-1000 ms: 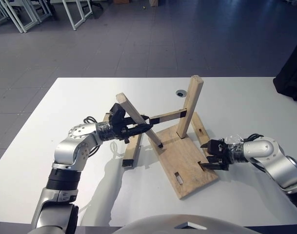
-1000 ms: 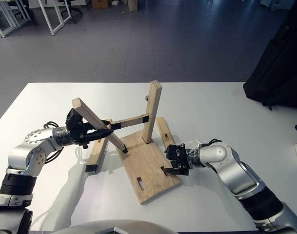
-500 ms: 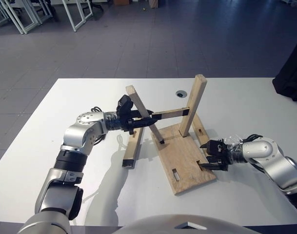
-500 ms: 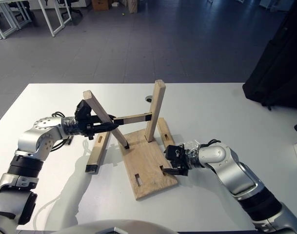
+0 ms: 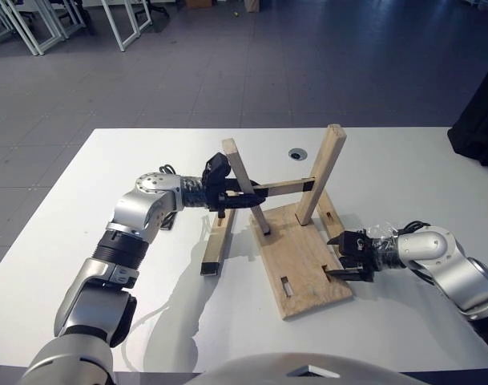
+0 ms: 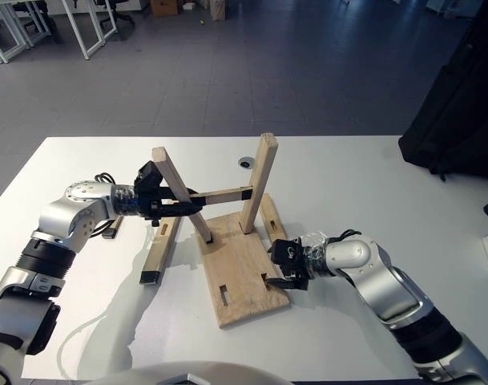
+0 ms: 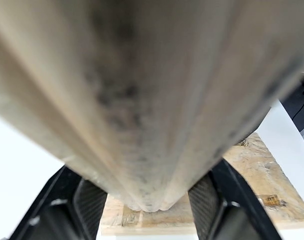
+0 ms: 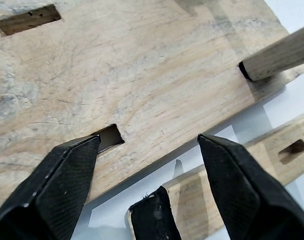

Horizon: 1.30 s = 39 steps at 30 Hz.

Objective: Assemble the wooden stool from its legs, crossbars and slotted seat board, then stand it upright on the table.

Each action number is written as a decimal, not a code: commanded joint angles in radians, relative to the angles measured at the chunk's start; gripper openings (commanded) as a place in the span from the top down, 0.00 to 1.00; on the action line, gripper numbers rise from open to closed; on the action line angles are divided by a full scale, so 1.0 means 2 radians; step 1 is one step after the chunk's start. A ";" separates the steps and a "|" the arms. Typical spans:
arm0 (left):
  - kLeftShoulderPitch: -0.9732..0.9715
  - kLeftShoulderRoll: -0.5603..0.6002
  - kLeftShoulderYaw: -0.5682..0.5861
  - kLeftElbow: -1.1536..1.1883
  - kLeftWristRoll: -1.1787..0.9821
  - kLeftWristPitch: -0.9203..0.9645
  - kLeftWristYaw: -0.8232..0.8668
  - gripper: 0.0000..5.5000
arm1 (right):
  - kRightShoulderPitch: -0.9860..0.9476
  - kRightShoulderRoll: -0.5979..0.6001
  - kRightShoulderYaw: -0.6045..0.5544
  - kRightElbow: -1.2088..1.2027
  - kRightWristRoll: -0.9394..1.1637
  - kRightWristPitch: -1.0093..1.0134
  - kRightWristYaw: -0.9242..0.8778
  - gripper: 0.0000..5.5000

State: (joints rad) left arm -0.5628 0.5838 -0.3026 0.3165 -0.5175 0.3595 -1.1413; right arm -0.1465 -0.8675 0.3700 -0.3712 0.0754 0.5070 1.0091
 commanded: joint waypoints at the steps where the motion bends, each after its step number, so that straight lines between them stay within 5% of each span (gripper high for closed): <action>1: 0.111 0.017 -0.115 0.095 0.169 0.031 0.083 0.63 | -0.048 0.044 -0.071 -0.020 0.076 0.081 -0.015 0.35; 7: 0.104 0.018 -0.116 0.094 0.161 0.049 0.083 0.63 | -0.091 0.139 -0.181 -0.081 0.265 0.265 -0.065 0.42; 10: 0.103 0.015 -0.114 0.094 0.160 0.054 0.088 0.63 | -0.115 0.289 -0.252 -0.098 0.391 0.345 -0.202 0.54; 12: 0.106 0.014 -0.113 0.090 0.159 0.056 0.093 0.63 | -0.135 0.401 -0.240 -0.092 0.368 0.308 -0.315 0.61; 14: 0.105 0.014 -0.115 0.085 0.160 0.058 0.094 0.63 | -0.150 0.442 -0.199 -0.080 0.296 0.248 -0.375 0.68; 19: 0.088 0.016 -0.121 0.086 0.168 0.053 0.087 0.63 | -0.153 0.398 -0.076 -0.013 0.065 0.057 -0.451 0.76; 24: 0.080 0.020 -0.134 0.079 0.176 0.052 0.079 0.63 | -0.077 0.284 0.113 0.094 -0.055 0.055 -0.379 0.76; 27: 0.075 0.020 -0.142 0.083 0.184 0.050 0.086 0.63 | -0.067 0.277 0.143 0.095 -0.047 0.078 -0.336 0.76; 29: 0.076 0.019 -0.145 0.081 0.185 0.051 0.090 0.63 | -0.067 0.296 0.117 0.093 -0.030 0.068 -0.335 0.76; 33: 0.075 0.011 -0.155 0.083 0.189 0.053 0.096 0.63 | -0.066 0.364 -0.057 -0.017 0.126 0.074 -0.345 0.76; 35: 0.079 0.013 -0.164 0.083 0.197 0.052 0.102 0.63 | -0.039 0.322 -0.123 -0.090 0.204 0.135 -0.316 0.76; 39: 0.100 0.039 -0.189 0.064 0.228 0.058 0.118 0.63 | 0.058 0.103 -0.246 -0.126 0.319 0.249 -0.158 0.76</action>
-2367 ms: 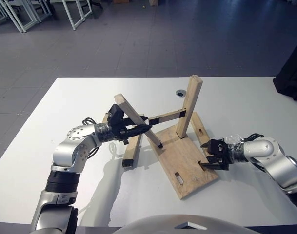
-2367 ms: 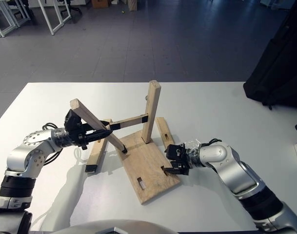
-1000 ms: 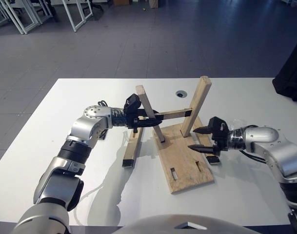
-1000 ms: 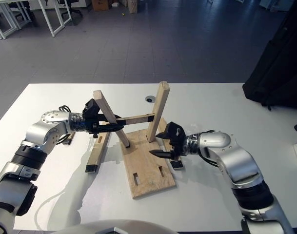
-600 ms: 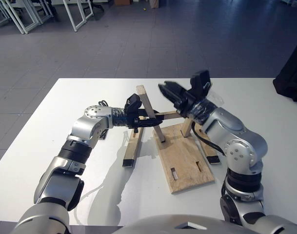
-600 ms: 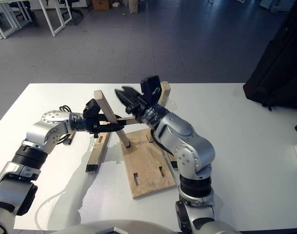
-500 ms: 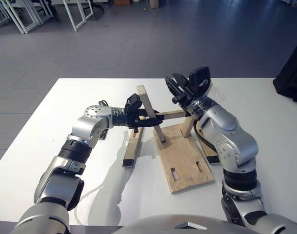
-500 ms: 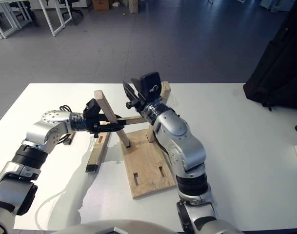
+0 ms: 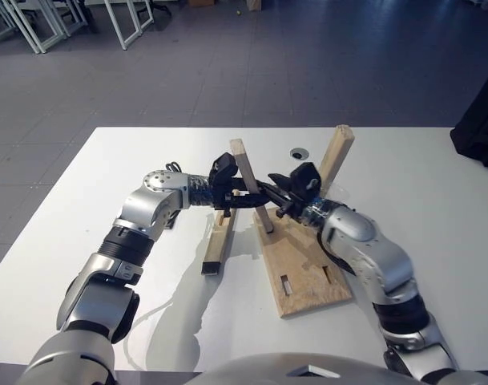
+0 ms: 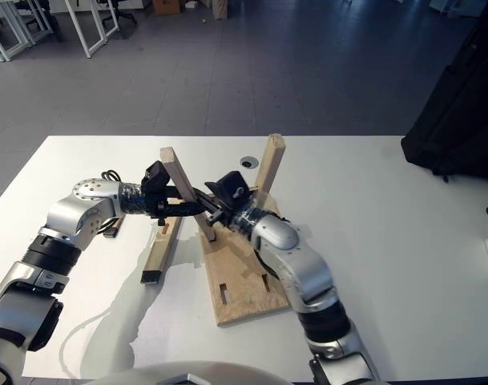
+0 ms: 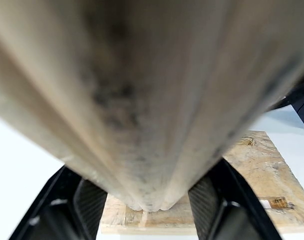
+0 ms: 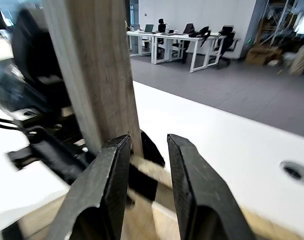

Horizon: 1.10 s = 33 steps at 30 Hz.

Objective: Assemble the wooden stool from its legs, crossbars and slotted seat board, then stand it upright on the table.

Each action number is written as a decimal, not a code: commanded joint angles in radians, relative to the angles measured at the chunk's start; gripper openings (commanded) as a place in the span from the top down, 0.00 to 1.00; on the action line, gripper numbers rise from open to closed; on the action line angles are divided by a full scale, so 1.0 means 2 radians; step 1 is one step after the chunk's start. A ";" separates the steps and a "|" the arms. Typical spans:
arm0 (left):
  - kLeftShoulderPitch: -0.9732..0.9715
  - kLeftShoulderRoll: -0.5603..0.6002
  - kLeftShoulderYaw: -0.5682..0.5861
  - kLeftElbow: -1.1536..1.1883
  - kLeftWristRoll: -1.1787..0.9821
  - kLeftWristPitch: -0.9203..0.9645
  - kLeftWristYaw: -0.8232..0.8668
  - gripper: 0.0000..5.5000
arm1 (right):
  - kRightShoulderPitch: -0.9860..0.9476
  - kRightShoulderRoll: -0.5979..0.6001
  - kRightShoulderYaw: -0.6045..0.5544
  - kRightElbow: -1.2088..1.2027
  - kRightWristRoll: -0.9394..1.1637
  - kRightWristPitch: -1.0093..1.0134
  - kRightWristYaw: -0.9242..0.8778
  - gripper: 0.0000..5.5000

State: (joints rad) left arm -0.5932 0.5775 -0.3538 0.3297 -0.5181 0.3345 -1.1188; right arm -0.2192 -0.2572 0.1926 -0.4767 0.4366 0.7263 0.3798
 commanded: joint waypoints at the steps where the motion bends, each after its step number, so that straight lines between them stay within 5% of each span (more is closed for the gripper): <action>1: 0.117 0.046 -0.165 0.053 0.233 0.071 0.114 0.63 | 0.103 -0.241 -0.166 -0.052 0.122 0.136 0.177 0.76; 4: 0.107 0.058 -0.178 0.049 0.263 0.065 0.129 0.63 | 0.069 -0.261 -0.186 0.040 0.040 0.095 0.114 0.76; 7: 0.105 0.061 -0.183 0.049 0.263 0.060 0.123 0.63 | -0.022 -0.183 -0.168 0.110 -0.051 0.036 -0.039 0.76; 11: 0.101 0.056 -0.187 0.052 0.260 0.052 0.113 0.63 | -0.105 -0.025 -0.011 0.112 -0.090 0.005 -0.084 0.76; 15: 0.075 0.040 -0.202 0.065 0.263 0.042 0.092 0.63 | -0.082 0.109 0.109 0.005 0.028 0.027 -0.003 0.76; 19: 0.062 0.022 -0.192 0.082 0.248 0.002 0.091 0.63 | -0.055 0.057 0.064 0.016 -0.013 0.037 -0.001 0.76; 23: 0.035 0.018 -0.154 0.150 0.226 -0.105 0.055 0.63 | 0.014 -0.110 -0.005 0.016 -0.032 0.048 0.077 0.76; 26: 0.004 0.017 -0.135 0.195 0.211 -0.146 0.041 0.63 | 0.073 -0.222 0.025 -0.027 -0.017 0.053 0.184 0.76; 33: -0.050 0.000 -0.122 0.215 0.198 -0.235 0.023 0.63 | 0.140 -0.208 0.079 -0.010 -0.037 0.042 0.186 0.76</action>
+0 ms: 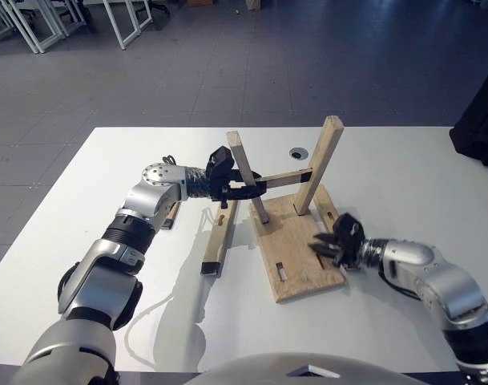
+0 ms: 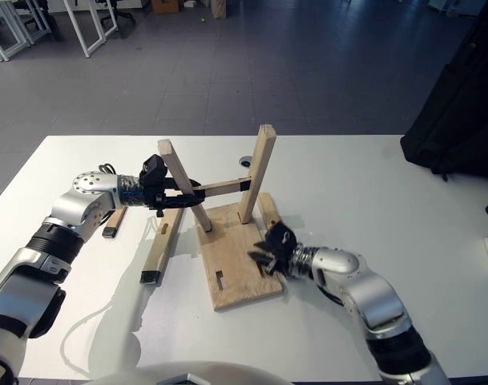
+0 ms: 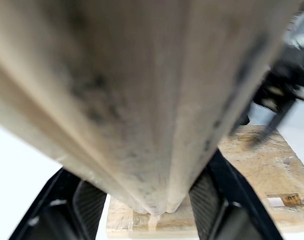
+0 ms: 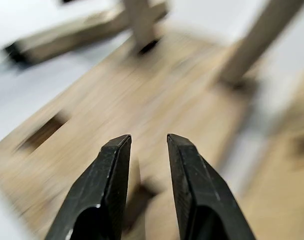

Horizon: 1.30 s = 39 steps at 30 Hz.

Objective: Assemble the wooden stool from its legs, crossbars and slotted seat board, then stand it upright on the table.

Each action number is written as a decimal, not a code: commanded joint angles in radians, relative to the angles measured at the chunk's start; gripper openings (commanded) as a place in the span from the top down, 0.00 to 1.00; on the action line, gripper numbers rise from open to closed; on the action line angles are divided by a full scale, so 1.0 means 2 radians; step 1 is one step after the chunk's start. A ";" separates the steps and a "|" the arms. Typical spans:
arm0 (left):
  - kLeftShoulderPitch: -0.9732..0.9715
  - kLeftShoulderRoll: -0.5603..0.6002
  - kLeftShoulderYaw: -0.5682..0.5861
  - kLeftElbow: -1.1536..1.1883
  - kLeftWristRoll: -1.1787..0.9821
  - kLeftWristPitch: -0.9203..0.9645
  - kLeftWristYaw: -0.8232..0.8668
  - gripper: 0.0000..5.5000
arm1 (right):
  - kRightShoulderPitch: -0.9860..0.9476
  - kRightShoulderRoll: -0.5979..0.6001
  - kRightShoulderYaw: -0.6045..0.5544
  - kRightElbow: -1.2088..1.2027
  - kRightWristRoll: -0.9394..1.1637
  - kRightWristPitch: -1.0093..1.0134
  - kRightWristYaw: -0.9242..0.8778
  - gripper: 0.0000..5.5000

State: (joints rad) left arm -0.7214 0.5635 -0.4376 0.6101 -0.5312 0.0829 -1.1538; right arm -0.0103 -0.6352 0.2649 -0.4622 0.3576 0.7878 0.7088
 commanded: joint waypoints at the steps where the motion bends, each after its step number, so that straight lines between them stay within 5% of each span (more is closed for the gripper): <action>1: 0.008 0.006 -0.081 0.080 0.204 -0.122 0.032 0.63 | 0.039 -0.015 0.043 -0.018 0.001 0.012 0.018 0.76; 3: -0.008 0.001 -0.081 0.095 0.207 -0.134 0.031 0.63 | 0.044 -0.011 0.042 -0.020 -0.001 0.010 0.013 0.76; 8: -0.047 0.008 -0.063 0.114 0.219 -0.162 0.022 0.41 | 0.059 -0.003 0.042 -0.023 -0.005 0.007 0.001 0.77; 14: -0.026 0.110 -0.040 0.060 0.268 -0.098 -0.085 0.32 | 0.068 0.008 0.045 -0.025 -0.008 0.004 -0.018 0.77; 17: -0.045 0.081 0.094 0.001 0.202 0.014 0.061 0.32 | 0.082 0.014 0.043 -0.033 -0.008 0.004 -0.033 0.77; 20: -0.044 -0.005 0.227 -0.199 0.084 0.172 0.234 0.41 | 0.089 0.021 0.042 -0.034 -0.004 0.008 -0.042 0.77; 23: -0.032 -0.061 0.258 -0.312 0.054 0.244 0.336 0.51 | 0.082 0.016 0.040 -0.032 -0.001 0.011 -0.036 0.77; 28: -0.100 -0.123 0.305 -0.373 0.041 0.257 0.453 0.51 | 0.079 0.013 0.037 -0.031 0.003 0.016 -0.034 0.77; 33: -0.125 -0.155 0.284 -0.329 0.057 0.229 0.465 0.51 | 0.076 0.019 0.039 -0.034 0.007 0.024 -0.041 0.77; 39: 0.064 -0.194 0.175 -0.266 0.126 0.212 0.452 0.51 | 0.074 0.032 0.036 -0.034 0.015 0.027 -0.059 0.77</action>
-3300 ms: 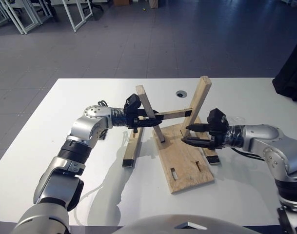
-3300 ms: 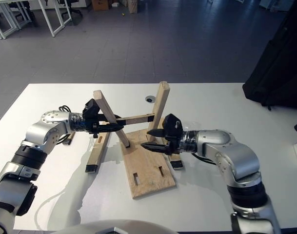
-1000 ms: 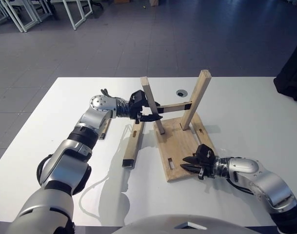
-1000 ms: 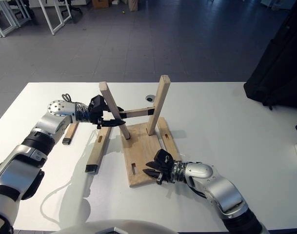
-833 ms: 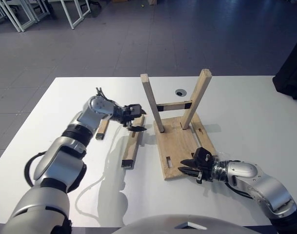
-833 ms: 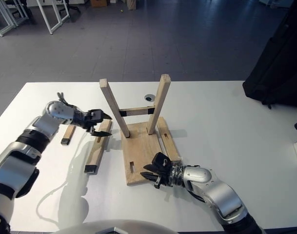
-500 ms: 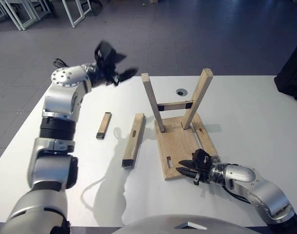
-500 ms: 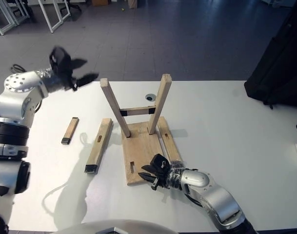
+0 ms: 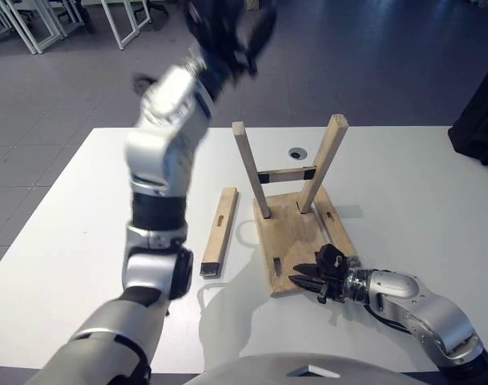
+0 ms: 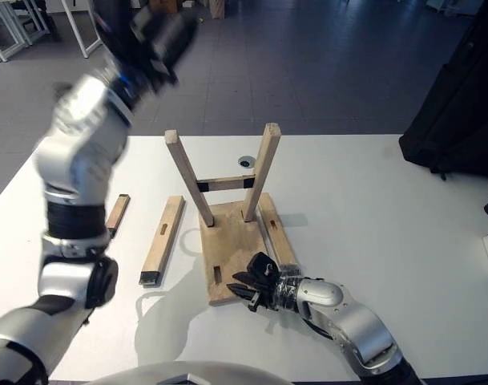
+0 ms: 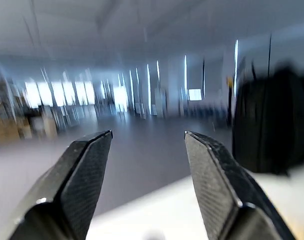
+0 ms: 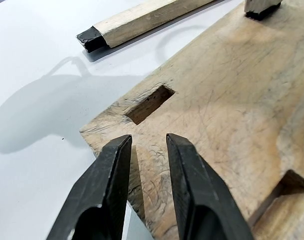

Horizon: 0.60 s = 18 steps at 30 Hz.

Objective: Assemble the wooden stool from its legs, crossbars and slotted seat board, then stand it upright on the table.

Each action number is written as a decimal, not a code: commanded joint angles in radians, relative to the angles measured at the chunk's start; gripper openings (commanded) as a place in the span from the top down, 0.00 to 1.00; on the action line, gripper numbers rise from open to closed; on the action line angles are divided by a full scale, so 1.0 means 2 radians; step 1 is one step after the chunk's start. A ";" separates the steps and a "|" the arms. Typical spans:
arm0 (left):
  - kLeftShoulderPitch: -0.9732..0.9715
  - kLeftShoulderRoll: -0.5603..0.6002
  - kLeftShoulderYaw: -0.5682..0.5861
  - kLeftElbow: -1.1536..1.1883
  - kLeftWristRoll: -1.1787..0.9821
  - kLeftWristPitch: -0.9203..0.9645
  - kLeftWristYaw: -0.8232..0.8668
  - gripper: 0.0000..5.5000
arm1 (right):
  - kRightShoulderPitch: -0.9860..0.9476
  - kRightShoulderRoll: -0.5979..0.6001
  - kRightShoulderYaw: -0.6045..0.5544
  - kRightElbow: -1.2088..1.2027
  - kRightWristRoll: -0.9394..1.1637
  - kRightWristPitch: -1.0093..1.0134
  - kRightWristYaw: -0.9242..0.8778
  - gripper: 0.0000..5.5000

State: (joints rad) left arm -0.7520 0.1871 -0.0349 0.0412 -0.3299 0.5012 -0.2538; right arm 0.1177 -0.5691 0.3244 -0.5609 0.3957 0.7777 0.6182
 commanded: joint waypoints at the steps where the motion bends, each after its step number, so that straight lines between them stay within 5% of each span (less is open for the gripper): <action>1: 0.093 -0.006 -0.027 0.020 0.030 0.001 0.003 0.51 | 0.010 0.001 0.005 0.016 -0.004 0.034 -0.017 0.77; 9: -0.016 -0.024 0.062 -0.039 -0.091 -0.025 -0.055 0.51 | 0.019 0.010 0.006 0.021 -0.002 0.029 -0.024 0.77; 12: -0.042 0.001 0.122 -0.108 -0.144 0.020 -0.012 0.48 | 0.027 0.020 -0.009 0.012 0.011 0.030 -0.029 0.77; 15: 0.048 0.035 0.196 -0.212 -0.147 0.073 0.070 0.40 | 0.001 0.059 -0.056 -0.007 0.045 0.046 -0.058 0.77; 18: 0.227 0.091 0.237 -0.251 -0.100 0.082 0.049 0.35 | -0.034 0.148 -0.122 -0.045 0.127 0.059 -0.115 0.77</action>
State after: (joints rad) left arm -0.5506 0.2836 0.3902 -0.4241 -0.6049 0.6415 -0.1230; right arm 0.1189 -0.3970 0.1744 -0.5793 0.5268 0.8673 0.4687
